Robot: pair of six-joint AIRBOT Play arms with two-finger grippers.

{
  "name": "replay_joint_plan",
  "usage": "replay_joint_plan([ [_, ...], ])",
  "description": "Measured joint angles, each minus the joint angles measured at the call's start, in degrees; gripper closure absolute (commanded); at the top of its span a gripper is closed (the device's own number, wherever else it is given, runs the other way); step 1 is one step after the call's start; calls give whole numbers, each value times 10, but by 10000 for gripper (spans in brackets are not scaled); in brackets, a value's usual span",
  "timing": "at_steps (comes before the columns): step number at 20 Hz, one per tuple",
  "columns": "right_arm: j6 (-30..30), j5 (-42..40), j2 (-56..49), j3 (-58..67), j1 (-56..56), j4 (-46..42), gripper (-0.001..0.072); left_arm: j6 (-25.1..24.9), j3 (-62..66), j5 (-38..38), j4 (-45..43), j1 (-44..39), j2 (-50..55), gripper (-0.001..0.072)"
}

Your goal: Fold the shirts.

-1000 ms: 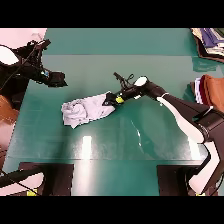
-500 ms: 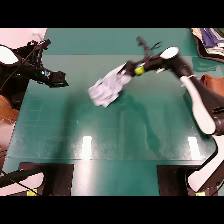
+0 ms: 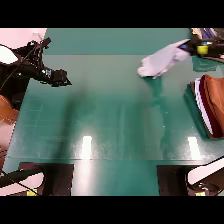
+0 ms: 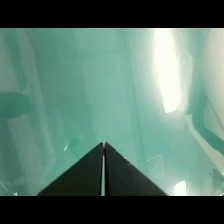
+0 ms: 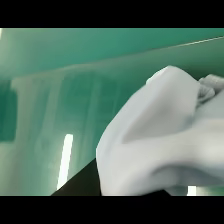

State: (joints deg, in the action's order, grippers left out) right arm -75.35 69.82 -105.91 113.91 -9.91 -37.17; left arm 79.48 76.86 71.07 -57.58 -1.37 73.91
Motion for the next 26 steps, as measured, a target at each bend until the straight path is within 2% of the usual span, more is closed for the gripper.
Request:
replay_joint_plan([
  [7,10,-33,8,23,-162,1,699,6,0,-8,23,0,0,685],
  [16,27,-43,68,22,-227,79,699,15,0,-15,28,0,0,685],
  [19,23,-14,105,21,-233,37,699,15,0,-16,28,0,0,685],
  [26,-17,85,172,-4,-238,-144,698,15,0,-10,28,0,0,685],
])
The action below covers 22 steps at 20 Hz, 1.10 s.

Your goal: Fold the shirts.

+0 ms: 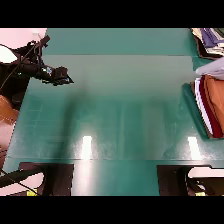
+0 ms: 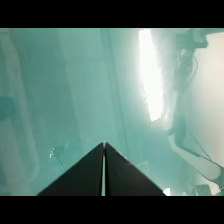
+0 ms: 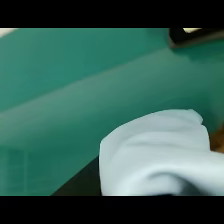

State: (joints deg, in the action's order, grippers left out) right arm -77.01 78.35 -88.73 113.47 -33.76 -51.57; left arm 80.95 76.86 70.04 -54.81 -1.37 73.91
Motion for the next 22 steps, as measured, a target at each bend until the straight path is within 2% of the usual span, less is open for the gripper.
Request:
replay_joint_plan([
  [8,-10,35,140,-180,-17,-162,697,-16,0,5,-1,0,0,685],
  [14,-11,37,243,-322,-100,-197,694,-33,0,5,-1,0,0,685],
  [15,-11,37,255,-345,-113,-200,657,-36,0,5,-1,0,0,685],
  [16,-11,36,265,-365,-123,-200,491,-38,0,6,-1,0,0,685],
  [17,-11,35,273,-384,-134,-201,283,-40,0,7,-1,0,0,685],
  [18,-11,34,280,-402,-145,-203,122,-42,0,7,-1,0,0,685],
  [19,-11,33,286,-417,-156,-204,81,-44,0,8,-1,0,0,685],
  [22,-11,33,296,-439,-188,-198,82,-47,0,9,-1,0,0,685],
])
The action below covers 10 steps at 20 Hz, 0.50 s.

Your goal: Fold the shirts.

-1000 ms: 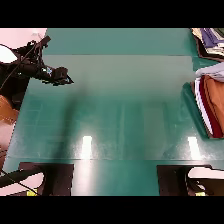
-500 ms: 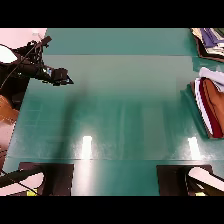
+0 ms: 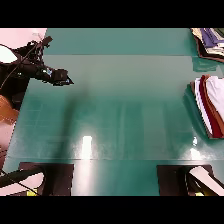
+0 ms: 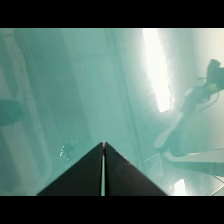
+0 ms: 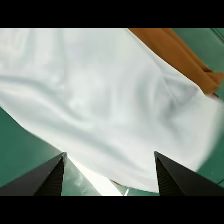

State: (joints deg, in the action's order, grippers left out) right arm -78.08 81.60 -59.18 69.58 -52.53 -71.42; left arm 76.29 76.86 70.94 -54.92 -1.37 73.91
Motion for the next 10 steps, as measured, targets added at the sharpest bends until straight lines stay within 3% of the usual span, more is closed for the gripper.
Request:
replay_joint_plan([
  [5,-1,-24,14,-11,14,107,86,-2,0,-1,0,0,0,685],
  [10,-1,-54,16,-14,163,181,95,-2,0,-10,1,0,0,685],
])
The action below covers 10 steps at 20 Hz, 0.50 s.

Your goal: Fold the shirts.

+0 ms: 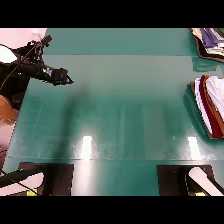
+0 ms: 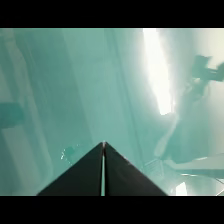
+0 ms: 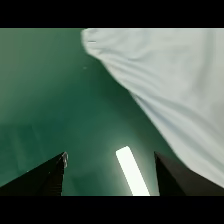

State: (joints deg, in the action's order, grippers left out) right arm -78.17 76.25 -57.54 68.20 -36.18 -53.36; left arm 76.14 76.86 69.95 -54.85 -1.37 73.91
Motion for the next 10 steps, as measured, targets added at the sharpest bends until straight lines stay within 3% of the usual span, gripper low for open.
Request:
replay_joint_plan([
  [2,0,-20,0,0,74,10,208,0,0,-3,0,0,0,684],
  [4,1,-41,0,0,141,15,248,0,0,-7,0,0,0,685],
  [6,6,-58,0,0,198,19,658,0,0,-8,0,0,0,685],
  [7,10,-63,0,0,221,20,697,0,0,-9,0,0,0,685],
  [10,23,-74,0,0,267,21,697,0,0,-10,0,0,0,685],
])
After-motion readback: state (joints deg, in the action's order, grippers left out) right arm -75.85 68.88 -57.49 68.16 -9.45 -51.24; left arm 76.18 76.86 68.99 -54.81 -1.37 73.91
